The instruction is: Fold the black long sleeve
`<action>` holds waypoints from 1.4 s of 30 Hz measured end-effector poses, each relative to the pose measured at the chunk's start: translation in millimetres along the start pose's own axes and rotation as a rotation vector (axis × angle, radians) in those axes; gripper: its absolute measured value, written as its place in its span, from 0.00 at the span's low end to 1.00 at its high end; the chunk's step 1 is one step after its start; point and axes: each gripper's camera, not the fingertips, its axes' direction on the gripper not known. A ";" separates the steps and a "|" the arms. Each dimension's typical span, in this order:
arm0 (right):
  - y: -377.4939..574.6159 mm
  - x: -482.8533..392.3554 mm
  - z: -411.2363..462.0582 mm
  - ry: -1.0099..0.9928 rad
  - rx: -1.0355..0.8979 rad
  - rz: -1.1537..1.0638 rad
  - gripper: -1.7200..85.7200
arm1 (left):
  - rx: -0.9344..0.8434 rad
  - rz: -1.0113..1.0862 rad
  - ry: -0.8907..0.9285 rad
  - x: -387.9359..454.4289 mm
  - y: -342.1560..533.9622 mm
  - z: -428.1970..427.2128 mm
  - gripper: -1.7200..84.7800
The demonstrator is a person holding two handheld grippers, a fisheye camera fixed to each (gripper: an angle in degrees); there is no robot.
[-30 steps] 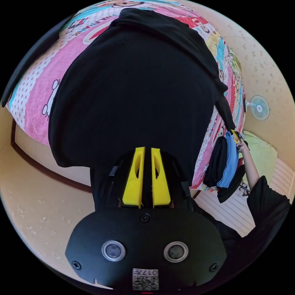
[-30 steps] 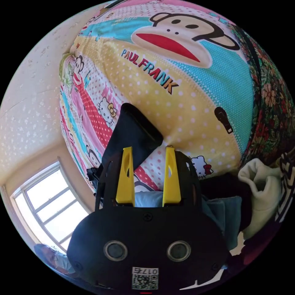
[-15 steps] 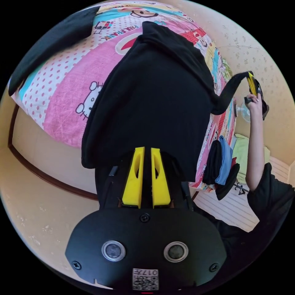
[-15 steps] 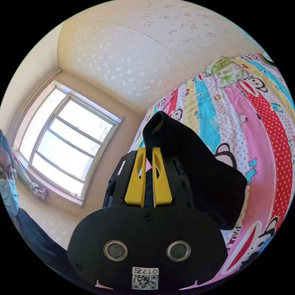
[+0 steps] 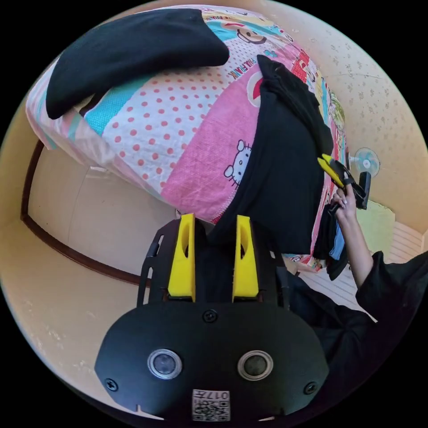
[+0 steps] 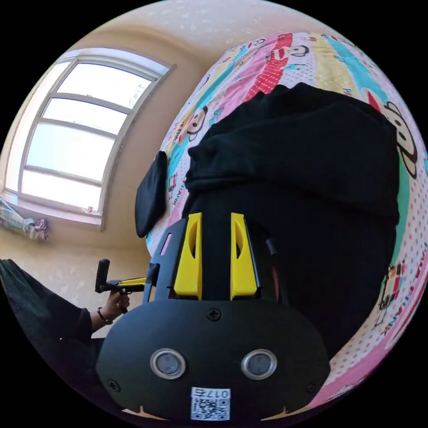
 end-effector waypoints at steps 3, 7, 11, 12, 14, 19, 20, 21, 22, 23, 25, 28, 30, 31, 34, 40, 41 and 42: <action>80.2 48.5 -33.4 0.171 -0.082 0.141 0.14 | -0.158 0.106 0.074 -17.3 -13.0 13.8 0.19; 171.7 94.3 -57.8 0.318 -0.255 0.293 0.16 | -0.321 0.228 0.117 -21.6 -21.9 32.7 0.21; 216.5 117.3 -59.2 0.341 -0.327 0.351 0.17 | -0.392 0.274 0.101 -17.2 -28.2 40.4 0.19; 224.6 125.6 -57.9 0.321 -0.322 0.373 0.18 | -0.393 0.274 0.106 -17.1 -29.6 40.2 0.18; 232.6 140.0 -57.0 0.270 -0.292 0.415 0.18 | -0.411 0.258 0.136 -19.1 -34.7 40.5 0.14; 247.0 161.6 -66.0 0.213 -0.301 0.424 0.11 | -0.438 0.214 0.212 -20.9 -35.0 24.1 0.08; 250.1 162.6 -66.7 0.201 -0.312 0.417 0.10 | -0.438 0.217 0.218 -19.2 -31.4 13.9 0.07; 256.0 163.3 -73.2 0.171 -0.297 0.394 0.08 | -0.437 0.219 0.228 -18.1 -29.0 7.6 0.07; 260.3 166.1 -84.5 0.130 -0.265 0.396 0.07 | -0.435 0.223 0.263 -15.7 -23.1 -7.0 0.07; 262.0 168.3 -91.1 0.103 -0.253 0.399 0.06 | -0.439 0.228 0.321 -12.7 -16.0 -23.5 0.06; 272.5 175.3 -122.1 -0.024 -0.210 0.390 0.06 | -0.438 0.234 0.435 -6.9 -3.8 -52.6 0.06; 299.8 178.4 -162.7 -0.176 -0.166 0.409 0.05 | -0.375 0.174 0.613 -0.6 19.5 -109.9 0.06; 322.7 176.0 -183.3 -0.232 -0.169 0.421 0.05 | -0.382 0.148 0.650 3.2 38.4 -135.6 0.06; 342.1 175.4 -194.8 -0.243 -0.181 0.448 0.05 | -0.404 0.143 0.641 6.3 53.0 -148.0 0.06; 380.6 182.1 -222.0 -0.443 -0.010 0.536 0.05 | -0.371 0.075 0.748 7.1 72.4 -168.0 0.06; 300.9 208.6 -223.4 -0.719 0.485 0.281 0.05 | -0.014 0.142 1.007 27.3 -6.5 -182.1 0.06; 288.6 215.5 -219.9 -0.740 0.529 0.260 0.05 | 0.049 0.174 1.044 33.7 -32.5 -180.4 0.06; 262.7 231.3 -211.7 -0.785 0.616 0.223 0.05 | 0.074 0.176 1.059 36.2 -45.6 -178.5 0.06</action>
